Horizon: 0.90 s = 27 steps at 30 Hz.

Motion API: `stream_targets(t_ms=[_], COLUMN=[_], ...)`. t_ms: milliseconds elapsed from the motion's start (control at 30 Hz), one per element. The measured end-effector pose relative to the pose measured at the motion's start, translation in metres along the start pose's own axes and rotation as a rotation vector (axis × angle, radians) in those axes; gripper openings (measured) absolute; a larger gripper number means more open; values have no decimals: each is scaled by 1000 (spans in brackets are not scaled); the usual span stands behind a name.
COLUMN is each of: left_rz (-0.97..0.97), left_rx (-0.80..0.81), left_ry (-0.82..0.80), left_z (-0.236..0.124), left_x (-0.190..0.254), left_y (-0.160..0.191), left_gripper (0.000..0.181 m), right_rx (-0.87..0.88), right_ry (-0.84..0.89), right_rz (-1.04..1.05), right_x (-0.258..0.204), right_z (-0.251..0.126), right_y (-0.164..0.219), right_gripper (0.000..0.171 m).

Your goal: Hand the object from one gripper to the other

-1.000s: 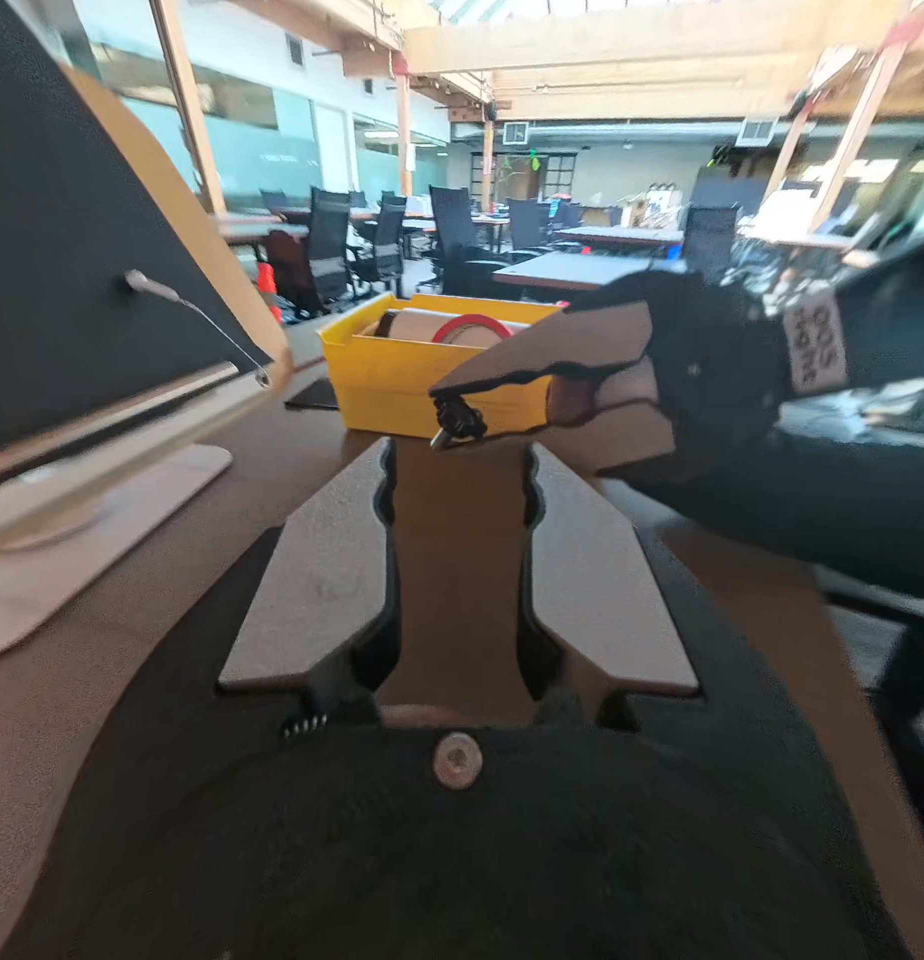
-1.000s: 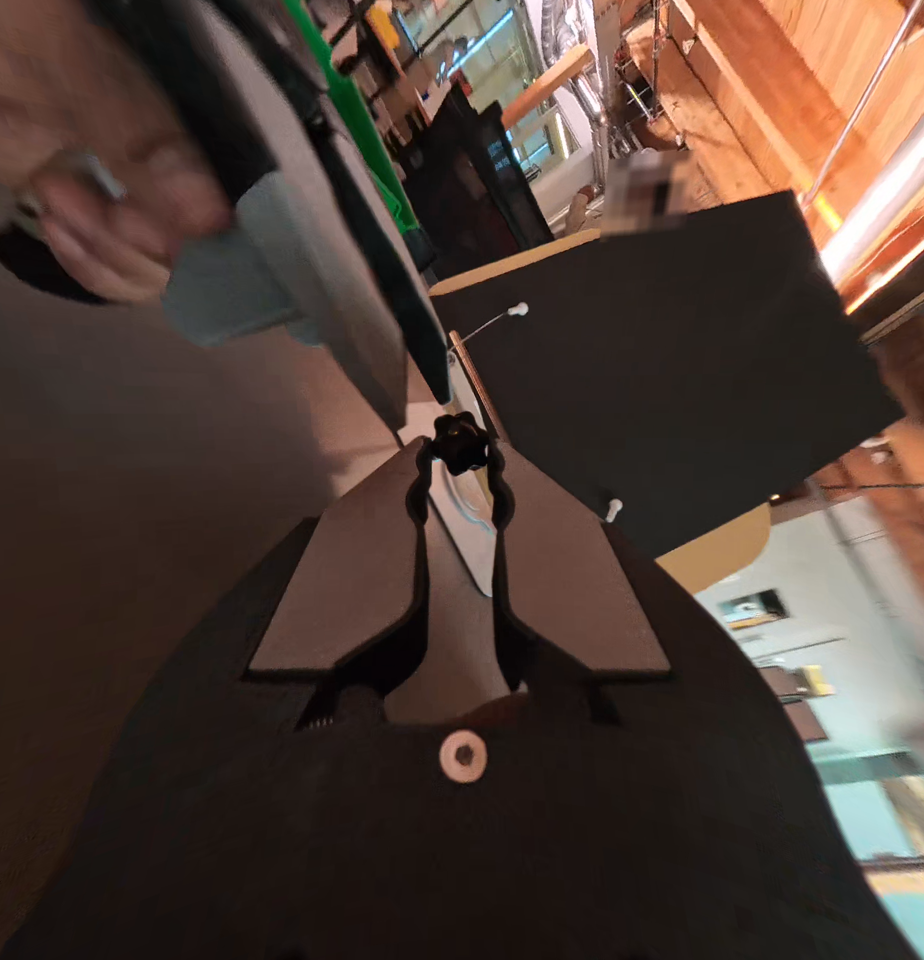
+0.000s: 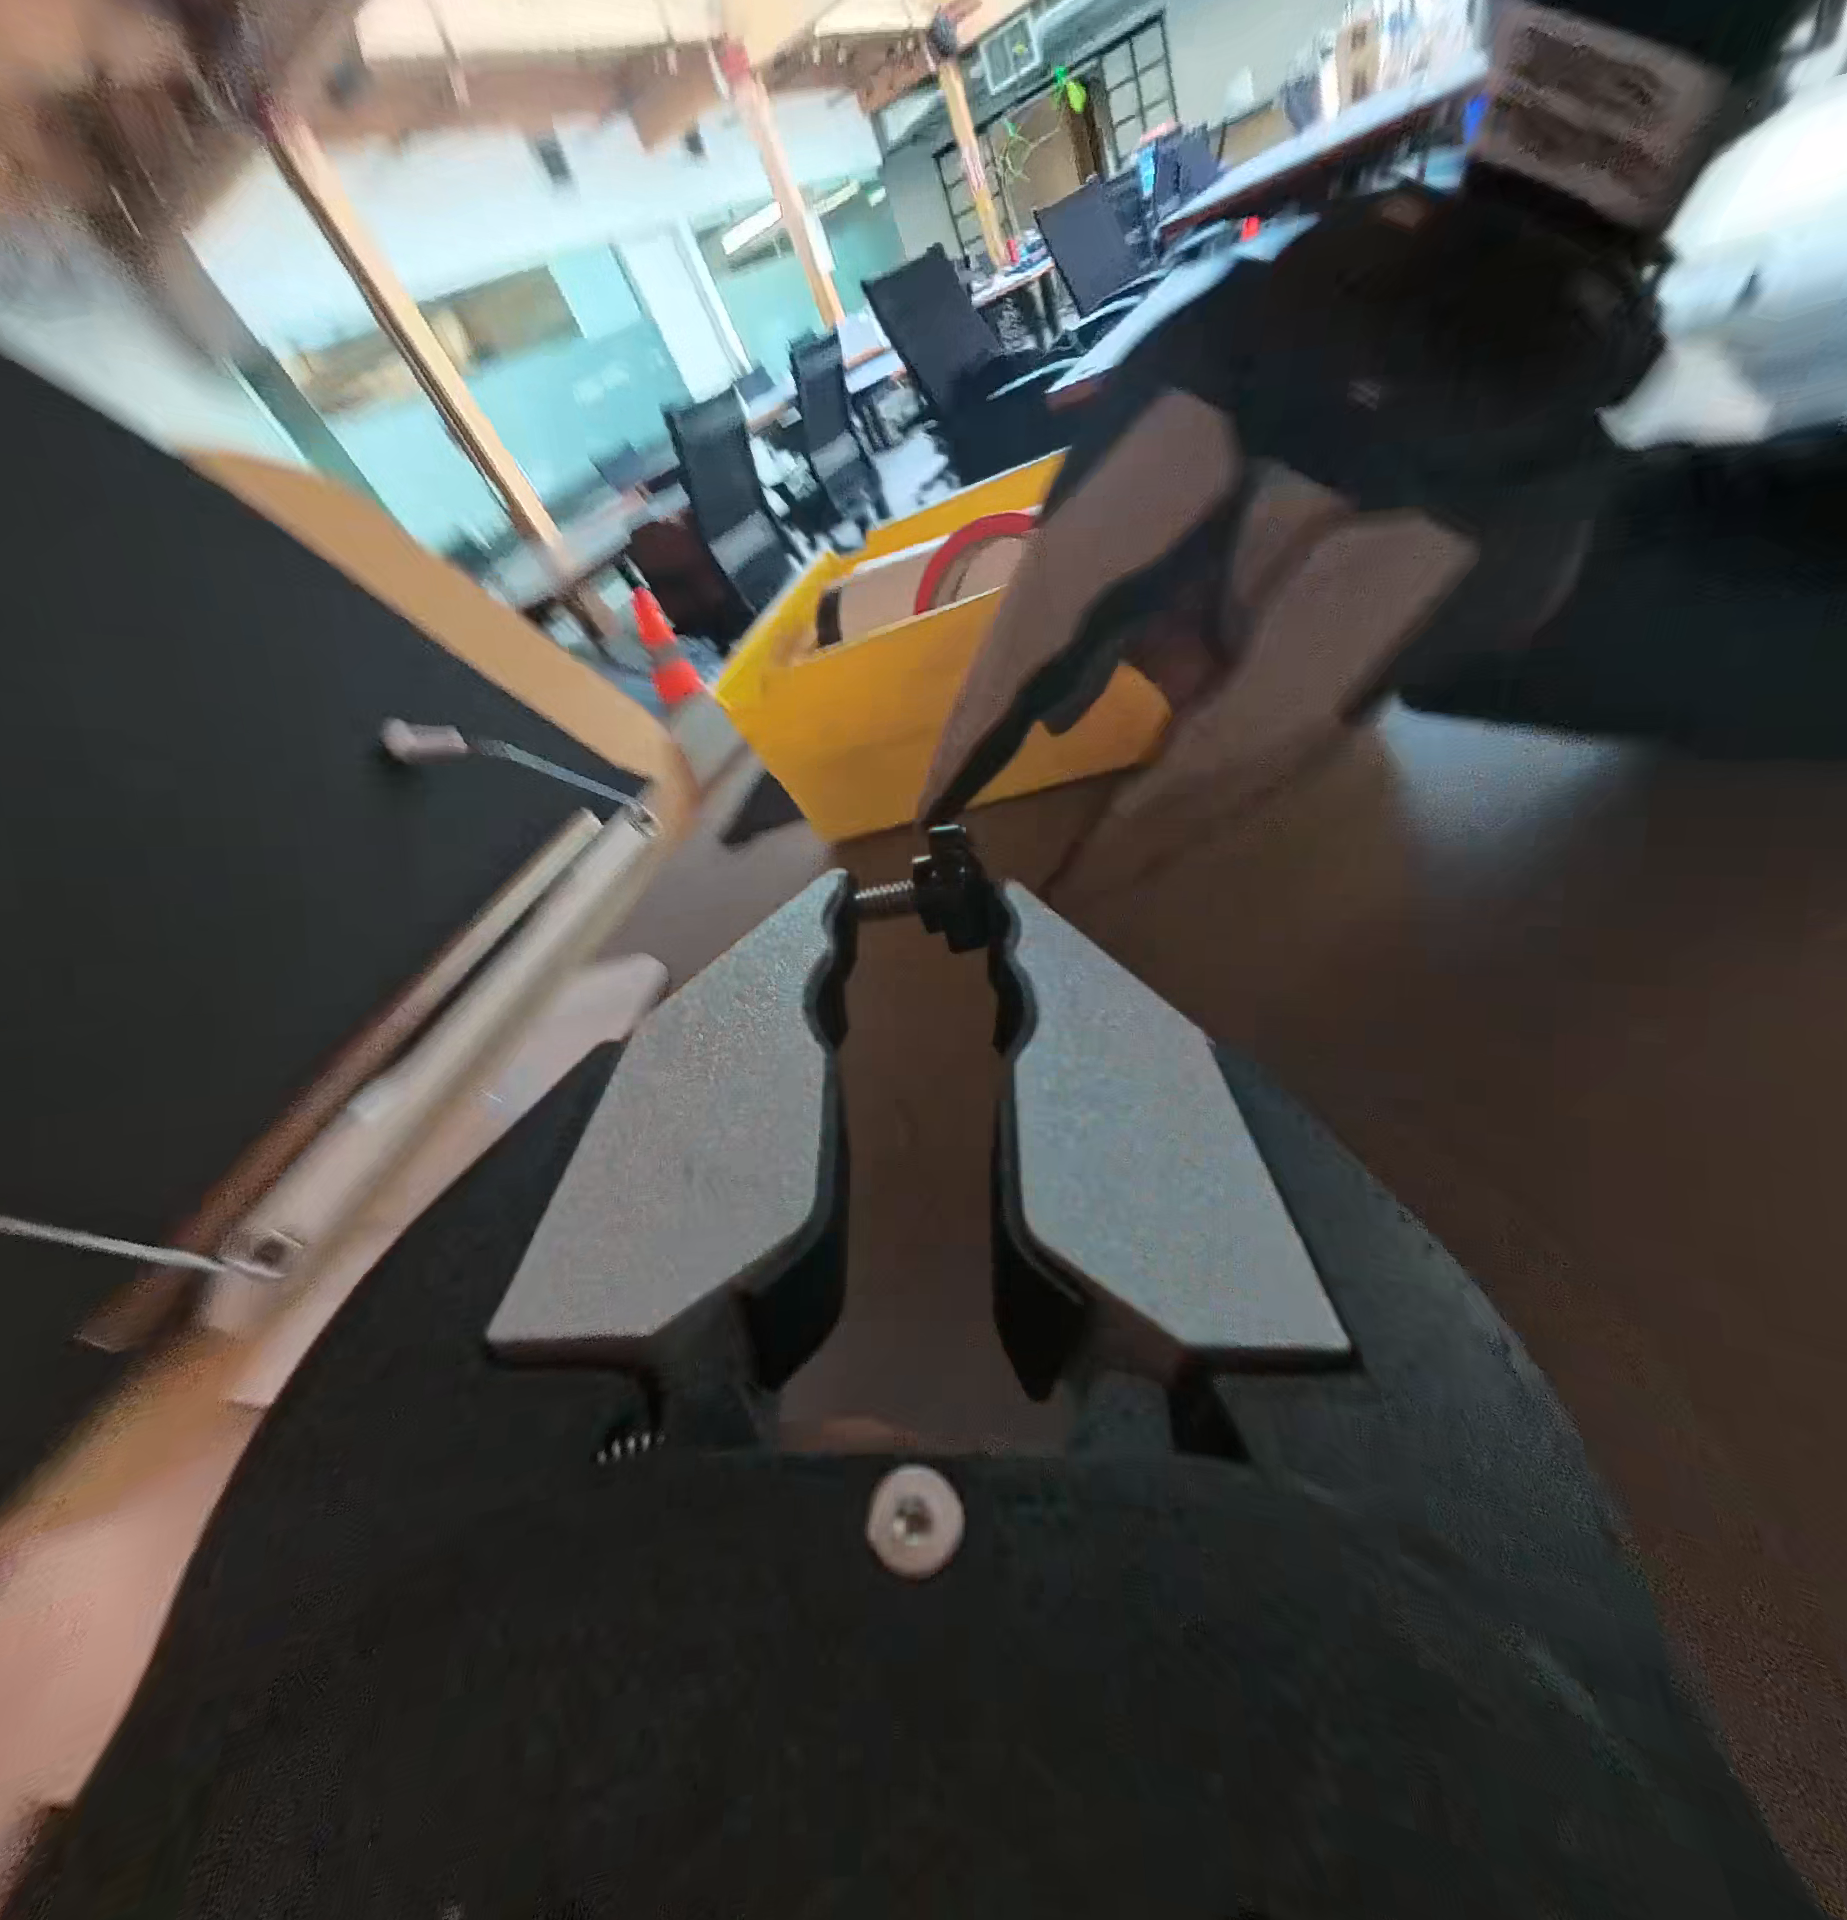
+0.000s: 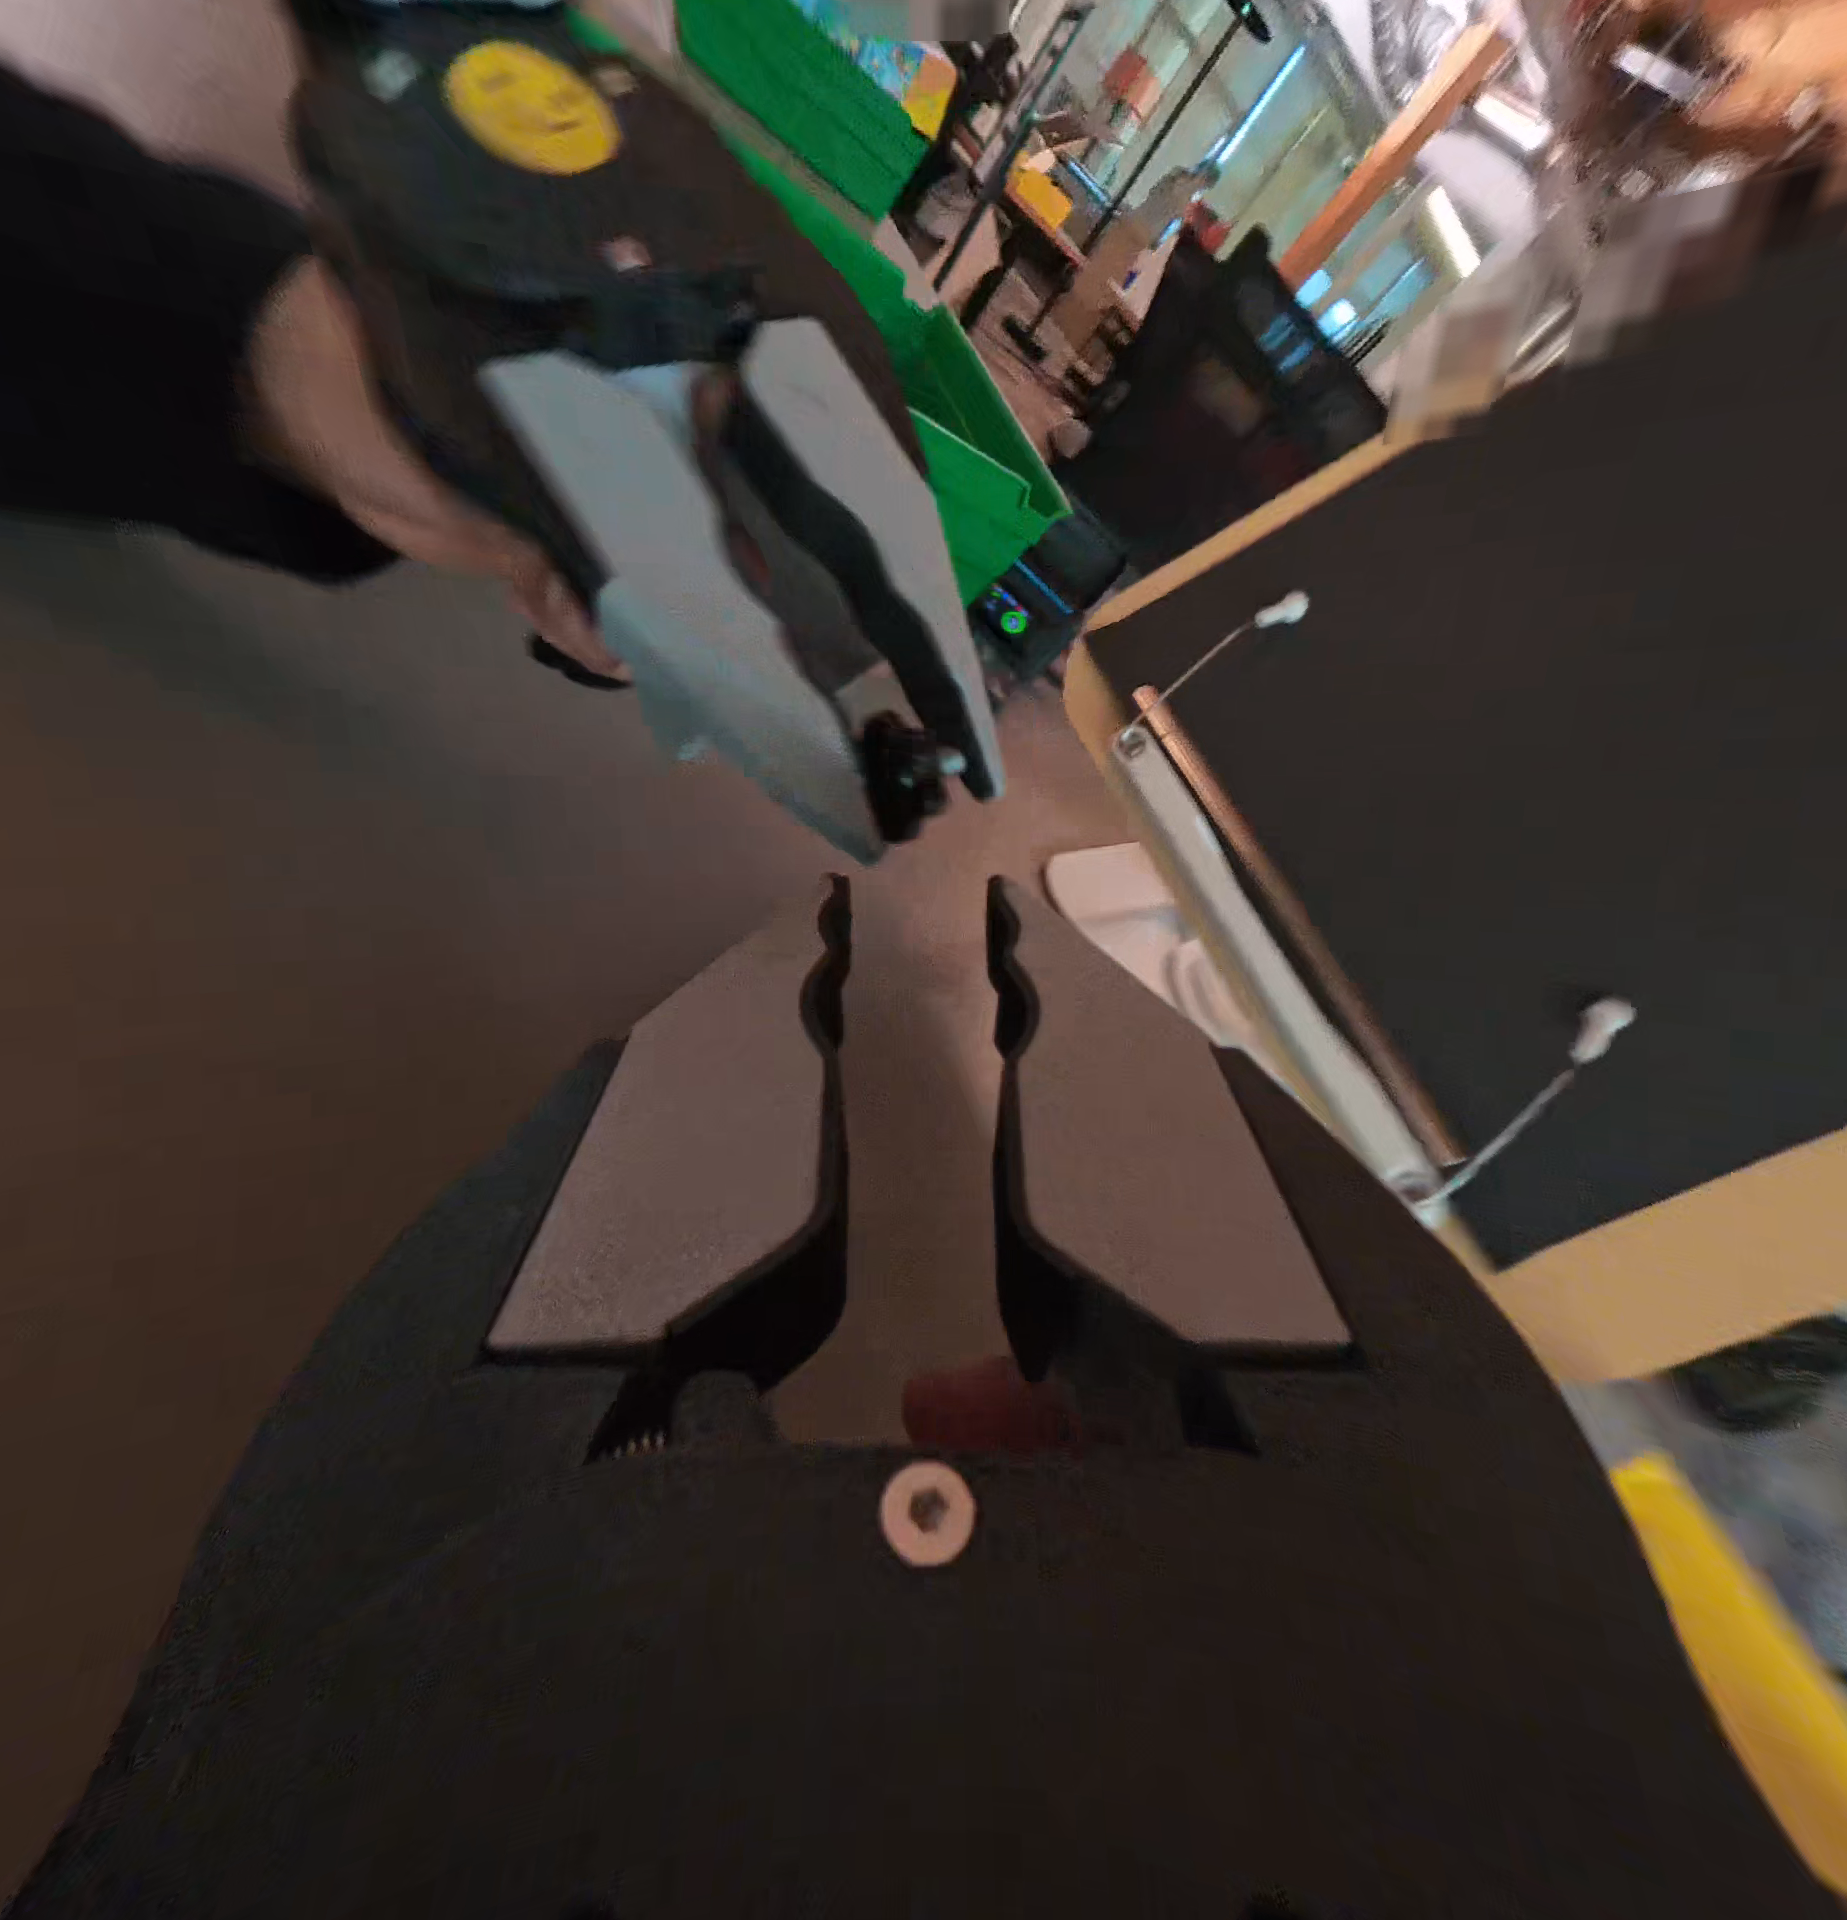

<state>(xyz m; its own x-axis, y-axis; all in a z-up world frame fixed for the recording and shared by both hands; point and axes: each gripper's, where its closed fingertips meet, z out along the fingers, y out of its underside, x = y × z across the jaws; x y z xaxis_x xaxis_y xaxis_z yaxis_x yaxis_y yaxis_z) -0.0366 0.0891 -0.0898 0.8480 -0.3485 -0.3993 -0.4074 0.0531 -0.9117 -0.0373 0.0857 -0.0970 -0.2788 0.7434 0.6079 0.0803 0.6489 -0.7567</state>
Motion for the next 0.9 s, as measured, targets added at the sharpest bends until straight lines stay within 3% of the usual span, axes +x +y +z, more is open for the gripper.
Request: stream_targets(t_ms=[133,233,367,567,733,900], left_rz=[399,486,597,764,755,433], left_rx=[81,87,75,36,-19,-65], left_ry=[-100,-136,-174,-242,-311,-176], left_z=[-3,-3,-4,-2,3,6], left_x=[14,17,20,21,14,9], left_y=[-19,-23,-23,-23,-17,3], left_gripper=[22,22,22,22,22,33], right_rx=[122,196,224,236,209,40], right_ry=[-260,-461,-542,-608,-528,-179], right_rz=[392,552,653,857,816,552], right_x=[-4,-18,-26,-23,-17,10], right_z=[-13,-22,-22,-14,-8,2], right_y=[-9,-24,-32,-32,-26,7], right_gripper=[23,33,36,19,19,18])
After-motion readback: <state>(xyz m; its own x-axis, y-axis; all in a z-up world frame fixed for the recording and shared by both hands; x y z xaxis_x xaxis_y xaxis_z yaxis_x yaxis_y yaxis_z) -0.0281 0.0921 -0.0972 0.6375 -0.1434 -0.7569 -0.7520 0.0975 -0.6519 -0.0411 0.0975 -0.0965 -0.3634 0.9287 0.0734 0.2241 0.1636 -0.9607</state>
